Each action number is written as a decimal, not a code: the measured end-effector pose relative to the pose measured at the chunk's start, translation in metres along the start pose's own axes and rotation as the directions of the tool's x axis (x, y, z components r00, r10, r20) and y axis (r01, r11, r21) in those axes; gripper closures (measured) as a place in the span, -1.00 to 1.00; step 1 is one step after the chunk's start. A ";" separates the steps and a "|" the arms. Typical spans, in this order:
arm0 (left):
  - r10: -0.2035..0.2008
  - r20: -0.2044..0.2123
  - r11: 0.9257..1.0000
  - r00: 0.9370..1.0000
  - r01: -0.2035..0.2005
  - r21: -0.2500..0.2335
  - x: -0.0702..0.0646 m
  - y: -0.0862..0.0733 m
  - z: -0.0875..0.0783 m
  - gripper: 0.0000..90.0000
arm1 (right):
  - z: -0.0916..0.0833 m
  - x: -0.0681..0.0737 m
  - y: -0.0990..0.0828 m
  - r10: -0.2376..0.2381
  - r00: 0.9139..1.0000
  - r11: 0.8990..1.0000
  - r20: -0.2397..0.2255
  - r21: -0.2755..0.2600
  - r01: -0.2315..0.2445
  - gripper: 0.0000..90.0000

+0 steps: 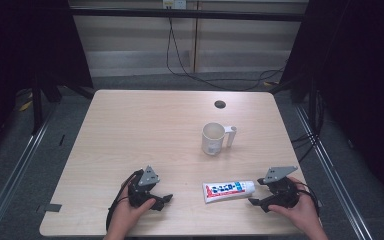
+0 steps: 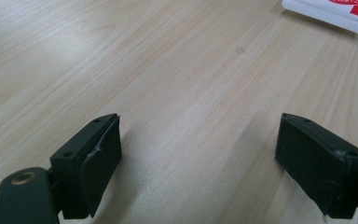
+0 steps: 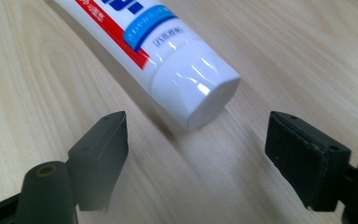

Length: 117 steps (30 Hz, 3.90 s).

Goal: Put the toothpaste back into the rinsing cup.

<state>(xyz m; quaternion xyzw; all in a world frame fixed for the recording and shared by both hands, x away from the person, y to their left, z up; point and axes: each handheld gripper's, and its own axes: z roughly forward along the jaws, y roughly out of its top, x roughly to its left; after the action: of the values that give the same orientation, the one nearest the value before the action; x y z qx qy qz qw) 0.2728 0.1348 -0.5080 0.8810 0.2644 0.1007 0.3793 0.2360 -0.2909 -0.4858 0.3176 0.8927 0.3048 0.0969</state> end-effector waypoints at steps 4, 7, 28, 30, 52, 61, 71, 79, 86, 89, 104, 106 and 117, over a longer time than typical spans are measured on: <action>-0.001 0.000 1.000 1.000 0.001 0.000 0.000 0.000 0.000 -0.68 | -0.004 -0.001 0.015 -0.058 0.998 0.996 -0.022 0.066 0.060 -0.52; -0.001 0.000 1.000 1.000 0.001 0.000 0.000 0.000 0.000 -0.68 | -0.006 -0.001 0.023 -0.078 0.996 0.993 -0.035 0.085 0.081 -0.51; 0.005 -0.006 1.000 1.000 -0.005 -0.005 0.000 0.000 0.000 -0.68 | 0.015 0.015 0.076 -0.256 0.959 0.926 -0.124 0.253 0.280 -0.42; 0.005 -0.006 1.000 1.000 -0.005 -0.005 0.000 0.000 0.000 -0.68 | 0.018 0.016 0.080 -0.266 0.956 0.920 -0.125 0.262 0.291 -0.42; 0.006 -0.006 1.000 1.000 -0.006 -0.001 0.000 0.000 0.000 -0.68 | 0.042 0.031 0.105 -0.307 0.934 0.888 -0.183 0.298 0.351 -0.43; 0.006 -0.006 1.000 1.000 -0.006 -0.002 0.001 0.000 0.000 -0.68 | 0.053 0.037 0.112 -0.331 0.920 0.874 -0.211 0.297 0.384 -0.43; 0.006 -0.006 1.000 1.000 -0.006 -0.001 0.001 0.000 0.000 -0.68 | 0.063 0.039 0.118 -0.322 0.918 0.878 -0.232 0.290 0.381 -0.34; 0.005 -0.005 1.000 1.000 -0.005 0.000 0.001 0.000 -0.001 -0.68 | 0.067 0.041 0.121 -0.302 0.917 0.880 -0.260 0.293 0.373 -0.16; 0.004 -0.006 1.000 1.000 -0.004 0.001 0.001 0.000 -0.001 -0.68 | 0.070 0.043 0.125 -0.298 0.917 0.867 -0.266 0.326 0.377 -0.01; 0.004 -0.006 1.000 1.000 -0.004 0.001 0.001 0.000 -0.001 -0.68 | 0.066 0.044 0.129 -0.295 0.923 0.867 -0.247 0.337 0.367 0.36; 0.005 -0.005 1.000 1.000 -0.005 -0.002 0.001 0.000 0.000 -0.68 | 0.044 0.034 0.133 -0.224 0.952 0.929 -0.208 0.251 0.273 0.53; 0.006 -0.006 1.000 1.000 -0.006 -0.001 0.001 0.000 0.000 -0.68 | 0.038 0.030 0.132 -0.198 0.958 0.945 -0.206 0.221 0.243 0.53; 0.003 -0.006 1.000 1.000 -0.003 0.001 0.001 0.000 -0.001 -0.68 | 0.019 0.020 0.135 -0.143 0.972 0.985 -0.185 0.067 0.158 0.53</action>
<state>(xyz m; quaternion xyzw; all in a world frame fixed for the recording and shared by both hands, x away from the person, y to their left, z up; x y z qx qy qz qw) 0.2730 0.1356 -0.5078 0.8812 0.2641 0.1038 0.3780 0.2958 -0.1870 -0.4185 0.2239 0.9310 0.2872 0.0257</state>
